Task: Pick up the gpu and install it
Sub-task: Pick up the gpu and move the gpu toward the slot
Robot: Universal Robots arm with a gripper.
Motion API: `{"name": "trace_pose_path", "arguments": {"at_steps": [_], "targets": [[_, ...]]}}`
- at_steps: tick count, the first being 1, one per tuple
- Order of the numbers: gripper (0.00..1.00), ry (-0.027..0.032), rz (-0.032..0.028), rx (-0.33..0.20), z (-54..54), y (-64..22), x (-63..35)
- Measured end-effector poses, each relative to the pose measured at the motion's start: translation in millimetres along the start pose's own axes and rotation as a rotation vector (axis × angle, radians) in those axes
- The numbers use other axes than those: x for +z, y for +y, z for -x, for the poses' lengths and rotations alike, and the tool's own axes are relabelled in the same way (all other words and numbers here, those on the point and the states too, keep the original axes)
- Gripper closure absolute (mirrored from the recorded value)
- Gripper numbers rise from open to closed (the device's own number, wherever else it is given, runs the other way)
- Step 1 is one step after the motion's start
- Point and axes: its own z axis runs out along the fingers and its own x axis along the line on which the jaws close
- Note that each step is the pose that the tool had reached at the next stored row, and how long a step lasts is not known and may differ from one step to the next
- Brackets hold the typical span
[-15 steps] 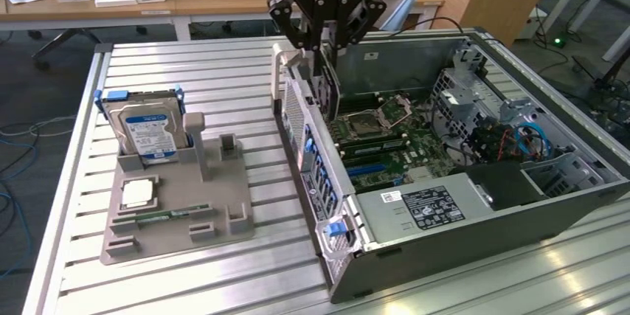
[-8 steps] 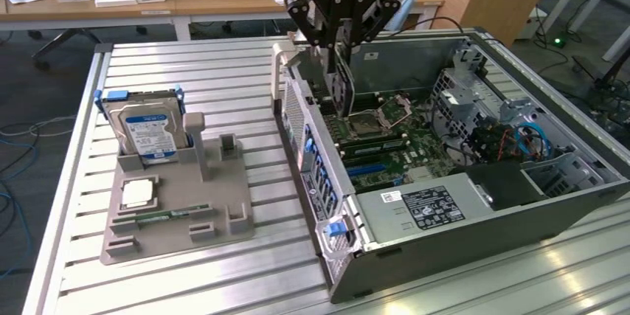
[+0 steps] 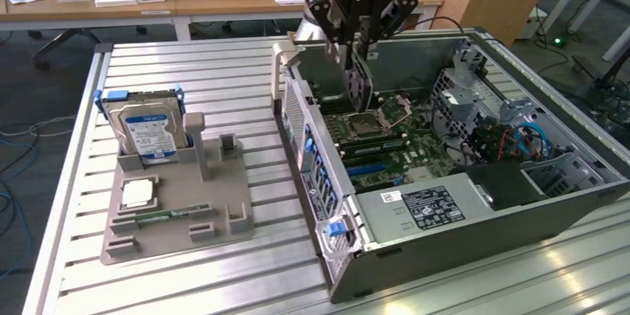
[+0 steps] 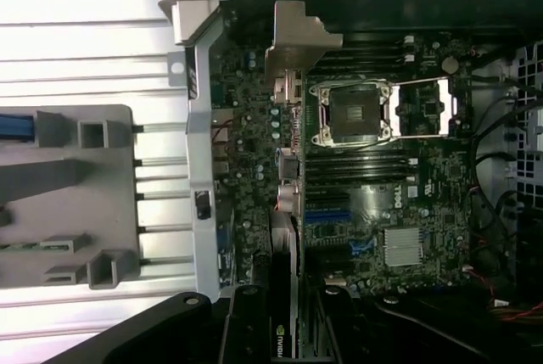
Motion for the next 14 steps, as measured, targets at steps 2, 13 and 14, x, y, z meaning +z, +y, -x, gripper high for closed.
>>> {"name": "trace_pose_path", "arguments": {"at_steps": [2, 13, 14], "targets": [[0.74, 0.0, 0.0, 0.0, 5.9, 1.7, 0.3], [0.74, 0.0, -0.0001, 0.0, 38.2, 12.0, 2.1], [0.74, 0.0001, -0.0001, 0.0, 40.9, 13.1, 2.3]]}}
